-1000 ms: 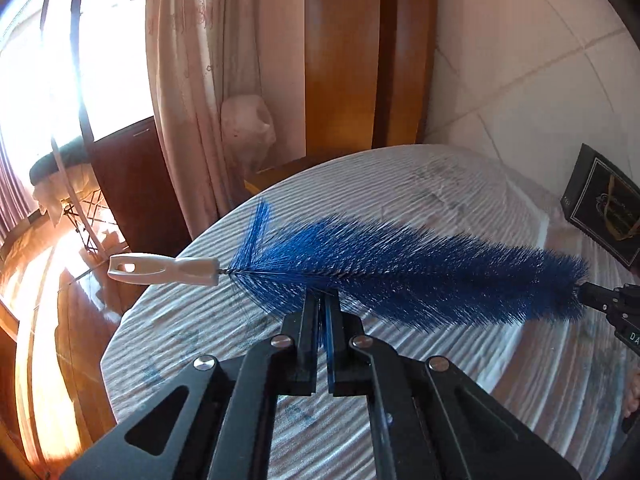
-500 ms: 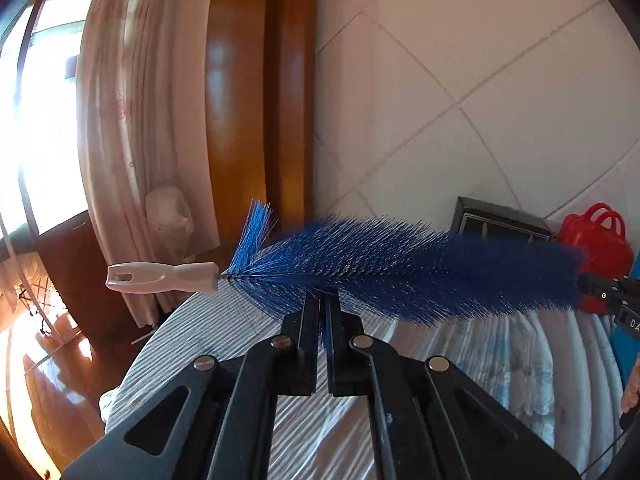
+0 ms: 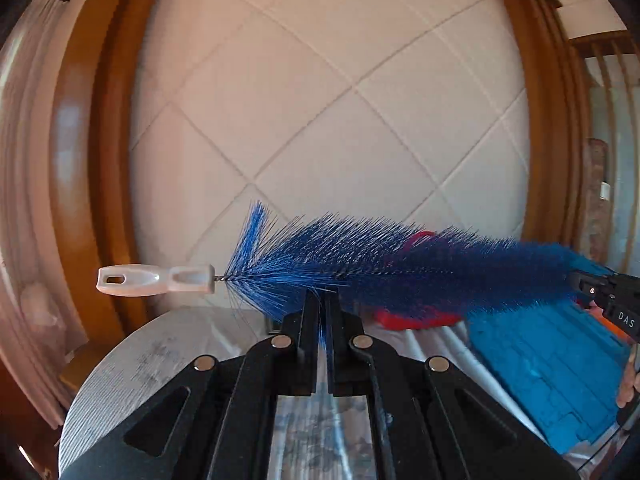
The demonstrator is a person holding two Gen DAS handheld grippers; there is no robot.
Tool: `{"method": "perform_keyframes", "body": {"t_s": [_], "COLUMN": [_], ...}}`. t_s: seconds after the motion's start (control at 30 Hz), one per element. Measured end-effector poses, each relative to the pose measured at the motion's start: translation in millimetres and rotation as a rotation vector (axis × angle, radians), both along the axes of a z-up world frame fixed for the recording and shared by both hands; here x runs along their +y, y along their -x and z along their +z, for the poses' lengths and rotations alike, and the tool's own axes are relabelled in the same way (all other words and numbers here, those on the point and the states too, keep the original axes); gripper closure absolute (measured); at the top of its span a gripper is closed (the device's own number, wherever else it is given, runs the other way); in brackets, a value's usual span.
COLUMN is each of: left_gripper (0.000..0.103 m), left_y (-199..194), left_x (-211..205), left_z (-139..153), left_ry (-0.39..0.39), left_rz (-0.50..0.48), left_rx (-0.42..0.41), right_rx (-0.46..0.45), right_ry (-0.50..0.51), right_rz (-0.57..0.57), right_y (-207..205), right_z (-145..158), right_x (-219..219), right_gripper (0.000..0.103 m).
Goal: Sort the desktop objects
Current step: 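Lift the duster with both grippers and carry it over the blue bin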
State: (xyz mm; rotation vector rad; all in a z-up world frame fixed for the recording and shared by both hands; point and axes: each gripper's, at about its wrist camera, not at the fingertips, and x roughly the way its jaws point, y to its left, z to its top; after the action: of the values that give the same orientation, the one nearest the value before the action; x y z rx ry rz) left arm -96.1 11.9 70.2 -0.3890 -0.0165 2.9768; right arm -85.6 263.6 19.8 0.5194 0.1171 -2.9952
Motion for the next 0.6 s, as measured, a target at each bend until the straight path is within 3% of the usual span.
{"method": "perform_keyframes", "body": {"t_s": [0.17,0.33,0.5,0.6], "left_gripper": [0.1,0.1,0.1,0.1], "left_y": [6,-3,-8,-10], "left_x": [97,209,318,375], "left_z": [19,22,16,3], "left_ry": [-0.009,-0.003,0.007,0.047], "left_rz": [-0.211,-0.387,-0.496,-0.51], "left_rx": [0.025,0.022,-0.014,-0.061], "right_rx": [0.028,0.025,-0.019,-0.062], "right_ry": [-0.027,-0.054,-0.067,-0.065], "right_rz": [-0.207,-0.39,-0.516,-0.554], "right_y": [-65,-126,-175,-191], "right_z": [25,32,27,15], "right_x": [81,160,244,294], "right_gripper": [0.102,0.102,0.102,0.102]}}
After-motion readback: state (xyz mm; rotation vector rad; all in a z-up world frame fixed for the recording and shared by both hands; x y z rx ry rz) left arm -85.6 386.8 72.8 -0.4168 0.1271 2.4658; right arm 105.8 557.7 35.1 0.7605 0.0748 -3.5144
